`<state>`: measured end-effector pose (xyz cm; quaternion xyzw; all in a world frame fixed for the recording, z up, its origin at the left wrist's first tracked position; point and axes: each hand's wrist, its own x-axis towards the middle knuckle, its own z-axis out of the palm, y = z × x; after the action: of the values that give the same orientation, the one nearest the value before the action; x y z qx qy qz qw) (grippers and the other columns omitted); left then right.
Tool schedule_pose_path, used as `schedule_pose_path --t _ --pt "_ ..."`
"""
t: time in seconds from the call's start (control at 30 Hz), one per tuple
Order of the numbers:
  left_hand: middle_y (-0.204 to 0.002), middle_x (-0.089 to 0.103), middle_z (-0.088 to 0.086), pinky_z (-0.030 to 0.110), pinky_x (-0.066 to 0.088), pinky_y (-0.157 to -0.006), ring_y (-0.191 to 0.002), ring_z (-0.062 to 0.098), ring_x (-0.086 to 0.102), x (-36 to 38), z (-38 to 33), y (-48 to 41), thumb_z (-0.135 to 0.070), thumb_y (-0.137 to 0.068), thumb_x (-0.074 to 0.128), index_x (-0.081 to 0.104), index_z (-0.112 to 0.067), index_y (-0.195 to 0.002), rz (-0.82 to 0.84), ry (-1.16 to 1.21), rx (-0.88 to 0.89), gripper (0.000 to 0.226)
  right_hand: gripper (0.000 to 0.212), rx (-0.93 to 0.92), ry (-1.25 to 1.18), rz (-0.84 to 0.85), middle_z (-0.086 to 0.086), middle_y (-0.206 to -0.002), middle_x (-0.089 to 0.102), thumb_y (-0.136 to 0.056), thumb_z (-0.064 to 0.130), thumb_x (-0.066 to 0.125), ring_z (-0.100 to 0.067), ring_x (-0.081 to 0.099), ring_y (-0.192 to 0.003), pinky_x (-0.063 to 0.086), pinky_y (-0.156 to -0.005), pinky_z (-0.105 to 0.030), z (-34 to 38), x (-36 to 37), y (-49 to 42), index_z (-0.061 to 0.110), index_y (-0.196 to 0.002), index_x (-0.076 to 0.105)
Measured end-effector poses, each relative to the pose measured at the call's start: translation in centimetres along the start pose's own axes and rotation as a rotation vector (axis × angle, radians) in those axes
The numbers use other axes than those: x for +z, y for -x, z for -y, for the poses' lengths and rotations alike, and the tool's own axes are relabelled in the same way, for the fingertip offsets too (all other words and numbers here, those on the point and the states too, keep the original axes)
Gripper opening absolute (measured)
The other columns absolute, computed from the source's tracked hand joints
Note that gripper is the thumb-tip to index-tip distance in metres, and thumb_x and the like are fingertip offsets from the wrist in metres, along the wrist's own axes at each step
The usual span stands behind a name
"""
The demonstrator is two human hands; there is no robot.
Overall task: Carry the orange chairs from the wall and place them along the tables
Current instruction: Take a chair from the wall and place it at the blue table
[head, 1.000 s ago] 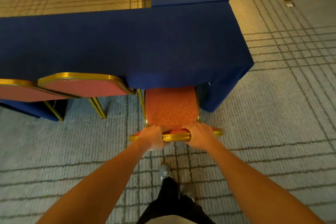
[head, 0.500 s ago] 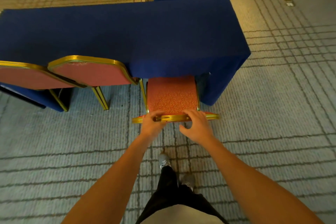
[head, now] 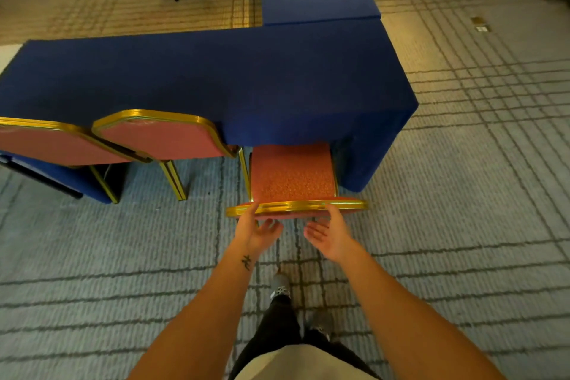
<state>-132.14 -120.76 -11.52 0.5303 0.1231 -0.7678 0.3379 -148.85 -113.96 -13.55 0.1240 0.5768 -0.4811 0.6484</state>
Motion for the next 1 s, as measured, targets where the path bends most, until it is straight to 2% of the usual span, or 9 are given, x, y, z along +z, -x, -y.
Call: schedule_pose_path --t 0.07,0.2,0.27,0.33,0.43,0.5,0.67,0.9,1.0 --pt "-0.134 0.054 0.017 0.045 0.043 -0.111 -0.126 0.032 0.055 1.1 -0.5 -1.6 -0.024 -0.095 0.069 0.058 -0.005 -0.115 -0.016 0.037 -0.018 0.030 0.051 0.011 -0.069 0.041 -0.021 -0.118 0.061 -0.092 0.051 0.066 -0.034 0.061 -0.113 0.054 -0.095 -0.044 0.8 0.5 -0.8 0.008 -0.118 0.056" --pt "-0.137 0.057 0.023 0.056 0.038 -0.114 -0.127 0.039 0.055 2.2 -1.0 -4.1 -0.023 -0.100 0.059 0.054 -0.003 -0.138 -0.016 -0.019 -0.038 0.042 0.047 0.029 -0.224 0.038 -0.020 -0.119 0.062 -0.093 0.044 0.068 -0.035 0.061 -0.115 0.049 -0.104 -0.050 2.1 1.9 -2.5 0.010 -0.123 0.057" --pt "-0.126 0.061 0.023 0.060 0.037 -0.113 -0.118 0.041 0.058 2.3 -1.0 -5.0 -0.016 -0.103 0.052 0.059 -0.001 -0.124 -0.025 -0.051 -0.011 0.027 0.042 0.026 -0.261 0.007 -0.021 -0.119 0.062 -0.093 0.040 0.068 -0.038 0.060 -0.114 0.049 -0.103 -0.056 2.5 2.4 -3.9 0.010 -0.120 0.056" --pt "-0.117 0.061 0.023 0.063 0.043 -0.105 -0.105 0.041 0.059 2.4 -1.0 -6.3 -0.010 -0.102 0.047 0.057 0.000 -0.113 -0.049 -0.066 0.030 0.018 0.038 0.000 -0.282 -0.011 -0.022 -0.122 0.062 -0.092 0.032 0.066 -0.040 0.061 -0.114 0.050 -0.099 -0.060 2.6 2.7 -5.2 0.009 -0.121 0.057" --pt "-0.122 0.061 0.024 0.066 0.052 -0.078 -0.111 0.044 0.060 3.3 -1.4 -7.9 -0.012 -0.100 0.047 0.054 -0.006 -0.119 -0.066 -0.046 0.051 0.021 0.026 -0.038 -0.271 0.007 -0.022 -0.118 0.063 -0.090 0.019 0.056 -0.043 0.059 -0.117 0.049 -0.100 -0.061 3.2 3.2 -6.5 0.008 -0.113 0.059" --pt "-0.121 0.061 0.022 0.066 0.056 -0.073 -0.118 0.043 0.059 4.4 -1.7 -8.5 -0.010 -0.095 0.046 0.052 -0.009 -0.114 -0.056 -0.013 0.055 0.020 0.023 -0.057 -0.266 0.009 -0.022 -0.114 0.063 -0.088 0.017 0.054 -0.042 0.059 -0.117 0.049 -0.100 -0.062 4.4 3.6 -7.1 0.008 -0.108 0.059" --pt "-0.129 0.060 0.026 0.073 0.044 -0.098 -0.121 0.049 0.057 8.3 -3.9 -9.6 -0.006 -0.087 0.050 0.055 -0.001 -0.119 0.025 -0.023 0.079 0.033 0.018 -0.056 -0.268 0.034 -0.020 -0.109 0.063 -0.086 0.016 0.054 -0.041 0.060 -0.114 0.047 -0.101 -0.063 9.0 5.9 -8.6 0.006 -0.101 0.057" --pt "-0.126 0.059 0.029 0.074 0.041 -0.101 -0.122 0.050 0.055 10.3 -7.2 -12.1 -0.009 -0.091 0.047 0.056 -0.002 -0.090 0.051 -0.019 0.100 0.011 0.008 -0.044 -0.232 0.047 -0.017 -0.092 0.057 -0.085 0.015 0.052 -0.040 0.057 -0.105 0.050 -0.099 -0.059 10.4 9.2 -11.0 0.007 -0.085 0.053" --pt "-0.126 0.058 0.029 0.073 0.043 -0.097 -0.127 0.049 0.052 11.4 -7.8 -13.6 -0.012 -0.095 0.044 0.055 -0.003 -0.090 0.045 -0.003 0.114 0.015 0.017 -0.061 -0.209 0.057 -0.019 -0.102 0.062 -0.084 0.017 0.053 -0.041 0.059 -0.107 0.054 -0.093 -0.057 11.5 10.0 -12.8 0.007 -0.097 0.059"
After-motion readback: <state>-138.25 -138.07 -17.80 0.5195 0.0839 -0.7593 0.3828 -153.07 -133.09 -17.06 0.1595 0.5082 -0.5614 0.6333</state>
